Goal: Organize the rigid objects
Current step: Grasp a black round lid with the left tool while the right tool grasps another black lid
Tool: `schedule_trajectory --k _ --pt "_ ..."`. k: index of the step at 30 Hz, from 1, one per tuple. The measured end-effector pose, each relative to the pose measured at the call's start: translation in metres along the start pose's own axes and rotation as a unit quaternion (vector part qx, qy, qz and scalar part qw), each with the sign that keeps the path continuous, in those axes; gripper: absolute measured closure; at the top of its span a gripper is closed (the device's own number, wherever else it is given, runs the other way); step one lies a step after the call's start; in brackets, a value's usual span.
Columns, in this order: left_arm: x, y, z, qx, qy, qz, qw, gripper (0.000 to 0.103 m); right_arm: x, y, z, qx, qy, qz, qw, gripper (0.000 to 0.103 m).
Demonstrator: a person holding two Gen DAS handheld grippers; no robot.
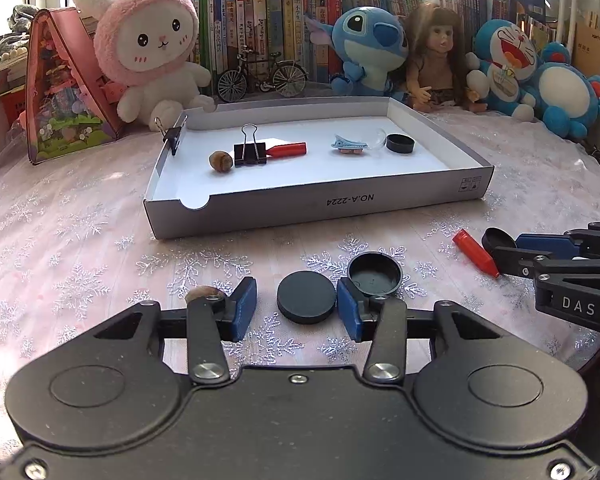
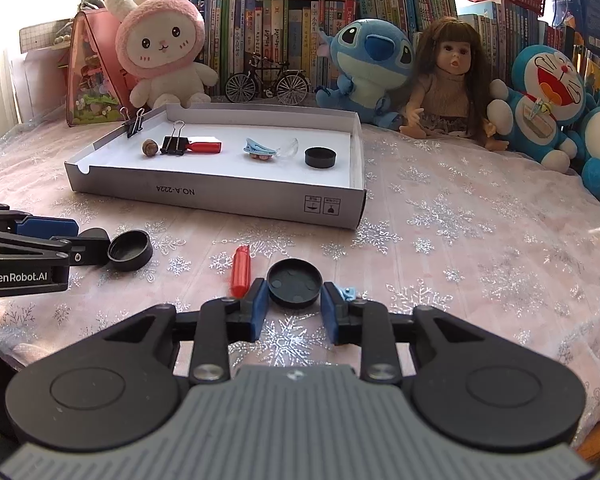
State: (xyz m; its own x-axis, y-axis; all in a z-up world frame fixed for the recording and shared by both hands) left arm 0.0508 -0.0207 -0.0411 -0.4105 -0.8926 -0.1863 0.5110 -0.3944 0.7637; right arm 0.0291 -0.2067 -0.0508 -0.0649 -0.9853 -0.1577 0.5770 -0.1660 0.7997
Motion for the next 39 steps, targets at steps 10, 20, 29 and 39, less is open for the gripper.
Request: schedule_trajectory --k 10,20,29,39 --pt "-0.0006 -0.0035 0.0005 0.006 0.002 0.007 1.0000 0.060 0.0001 0.0020 -0.0056 0.012 -0.008 0.002 1.000 0.049" --pt "-0.0031 -0.0062 0.0007 0.009 0.021 0.011 0.9997 0.046 -0.0034 0.0011 -0.0060 0.020 -0.015 0.010 1.000 0.048" --pt "-0.0074 -0.0041 0.0013 0.007 0.012 0.027 0.9995 0.060 -0.0073 0.0009 -0.0062 0.021 -0.014 0.009 1.000 0.048" --pt "-0.0096 0.0028 0.0062 0.011 0.004 0.026 0.9996 0.073 -0.0076 0.0091 -0.0045 0.016 -0.003 0.002 1.000 0.065"
Point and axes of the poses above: each gripper's, at about its wrist camera, not at the fingertips, and z roughly against the way its jaws point, x to its right, y to its top, the point moved 5 cm from there along -z, roughly the way its jaws point, and after that the axes turned 13 degrees about -z, right-handed, at the moved point
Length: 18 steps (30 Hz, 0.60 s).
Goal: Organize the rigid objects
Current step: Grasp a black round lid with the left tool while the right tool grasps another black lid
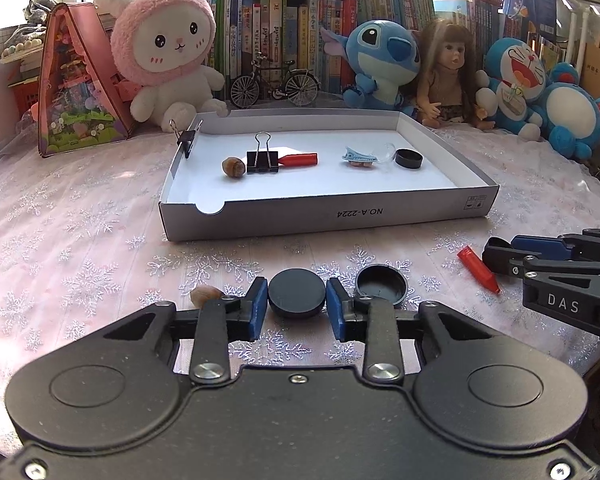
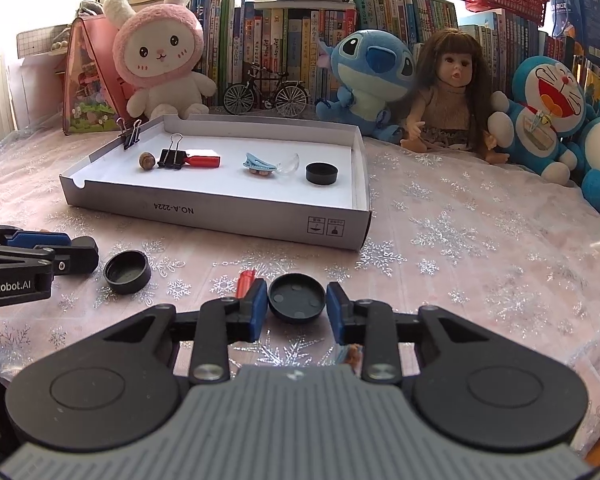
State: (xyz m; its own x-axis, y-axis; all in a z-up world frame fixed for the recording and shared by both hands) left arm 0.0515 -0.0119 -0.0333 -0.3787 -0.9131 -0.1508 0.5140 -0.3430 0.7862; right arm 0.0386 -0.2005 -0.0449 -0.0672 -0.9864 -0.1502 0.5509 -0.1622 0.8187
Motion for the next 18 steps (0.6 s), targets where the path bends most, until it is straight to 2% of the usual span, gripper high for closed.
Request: schedule_trajectory --k 10,18 --pt "-0.014 0.023 0.011 0.020 -0.002 0.005 0.9998 0.073 0.003 0.013 0.002 -0.007 0.002 -0.020 1.000 0.065" --pt "-0.037 0.051 0.012 0.037 -0.002 0.016 0.9992 0.073 0.004 0.039 0.010 0.018 0.004 -0.022 1.000 0.065"
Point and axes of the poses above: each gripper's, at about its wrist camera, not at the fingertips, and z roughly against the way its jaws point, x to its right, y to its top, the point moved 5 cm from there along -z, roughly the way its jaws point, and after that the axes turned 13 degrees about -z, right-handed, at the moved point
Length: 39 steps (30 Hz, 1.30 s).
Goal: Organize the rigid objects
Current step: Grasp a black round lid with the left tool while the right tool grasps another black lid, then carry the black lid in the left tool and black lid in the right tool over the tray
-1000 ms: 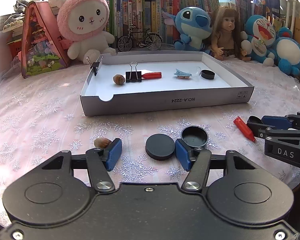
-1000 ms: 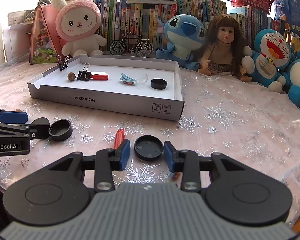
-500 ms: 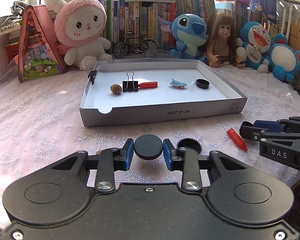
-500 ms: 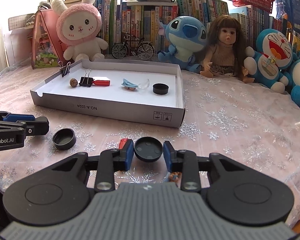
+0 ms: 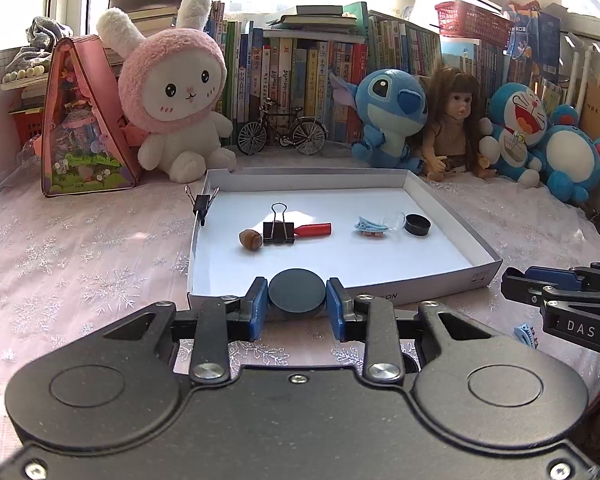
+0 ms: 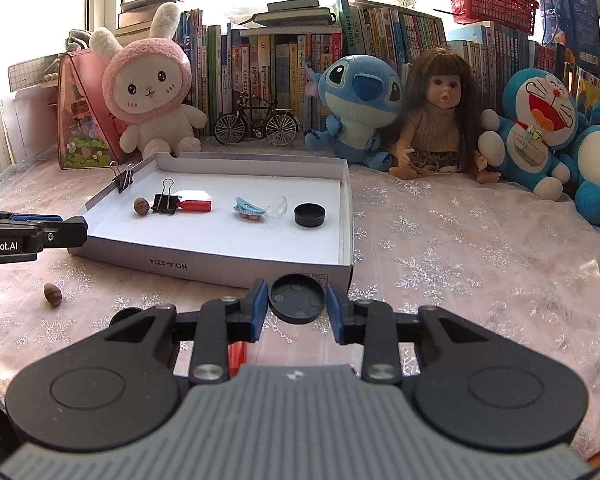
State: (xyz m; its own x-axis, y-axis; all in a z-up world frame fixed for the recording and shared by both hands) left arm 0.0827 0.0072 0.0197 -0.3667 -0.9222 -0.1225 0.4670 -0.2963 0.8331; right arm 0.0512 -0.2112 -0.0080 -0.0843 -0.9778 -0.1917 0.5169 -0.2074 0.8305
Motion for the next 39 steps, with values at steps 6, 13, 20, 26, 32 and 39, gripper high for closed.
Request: schedule_trajectory --k 6,13,20,26,32,39 --pt "-0.021 0.018 -0.014 -0.006 -0.003 0.015 0.9999 0.073 0.002 0.021 -0.006 0.009 0.002 -0.008 1.000 0.065" --pt "-0.041 0.033 -0.036 -0.020 0.007 0.018 0.9996 0.073 0.001 0.043 -0.023 0.008 0.005 -0.011 1.000 0.065" --pt "-0.047 0.037 -0.062 -0.044 0.000 0.023 0.9988 0.073 -0.002 0.056 -0.048 -0.010 0.002 -0.013 1.000 0.065" --pt "-0.042 0.033 -0.081 -0.069 -0.014 0.027 0.9972 0.073 -0.002 0.058 -0.070 -0.033 -0.005 -0.014 0.999 0.065" --pt "-0.038 0.030 -0.096 -0.081 -0.011 0.023 0.9964 0.073 -0.006 0.055 -0.089 -0.047 -0.014 -0.006 0.999 0.065" --pt "-0.040 0.027 -0.109 -0.090 -0.002 0.011 0.9958 0.073 -0.008 0.051 -0.103 -0.055 -0.020 0.001 0.998 0.065"
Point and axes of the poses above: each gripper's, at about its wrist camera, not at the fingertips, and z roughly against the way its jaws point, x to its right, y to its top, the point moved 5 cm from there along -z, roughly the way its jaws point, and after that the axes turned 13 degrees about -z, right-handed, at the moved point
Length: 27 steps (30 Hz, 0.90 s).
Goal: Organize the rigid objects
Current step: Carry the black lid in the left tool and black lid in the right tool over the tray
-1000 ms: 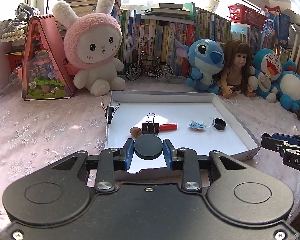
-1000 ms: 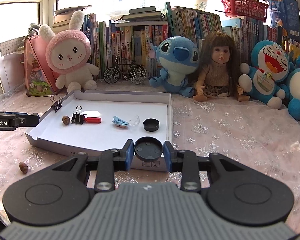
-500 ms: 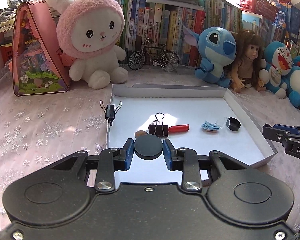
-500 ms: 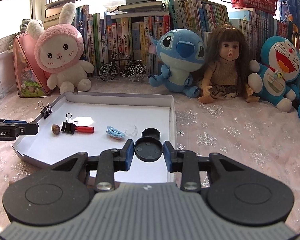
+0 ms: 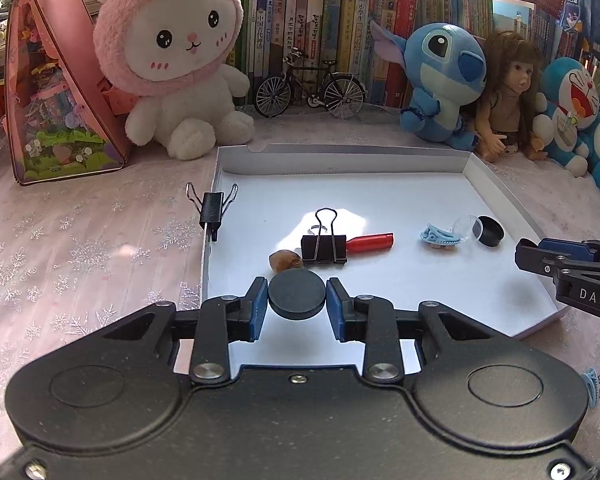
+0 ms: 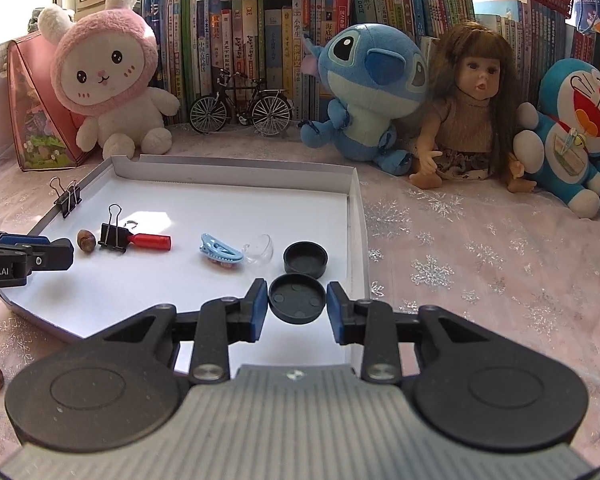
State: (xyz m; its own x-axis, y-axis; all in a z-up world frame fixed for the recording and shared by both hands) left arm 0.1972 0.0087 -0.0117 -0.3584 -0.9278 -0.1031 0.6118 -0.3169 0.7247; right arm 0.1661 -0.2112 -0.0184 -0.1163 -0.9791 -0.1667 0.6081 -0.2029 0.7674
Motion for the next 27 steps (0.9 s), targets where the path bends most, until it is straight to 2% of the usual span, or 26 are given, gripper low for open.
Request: schedule_trajectory --k 27 --pt "-0.005 0.000 -0.029 -0.011 0.023 -0.010 0.9996 0.072 0.003 -0.001 -0.032 -0.018 -0.025 0.006 0.999 0.065"
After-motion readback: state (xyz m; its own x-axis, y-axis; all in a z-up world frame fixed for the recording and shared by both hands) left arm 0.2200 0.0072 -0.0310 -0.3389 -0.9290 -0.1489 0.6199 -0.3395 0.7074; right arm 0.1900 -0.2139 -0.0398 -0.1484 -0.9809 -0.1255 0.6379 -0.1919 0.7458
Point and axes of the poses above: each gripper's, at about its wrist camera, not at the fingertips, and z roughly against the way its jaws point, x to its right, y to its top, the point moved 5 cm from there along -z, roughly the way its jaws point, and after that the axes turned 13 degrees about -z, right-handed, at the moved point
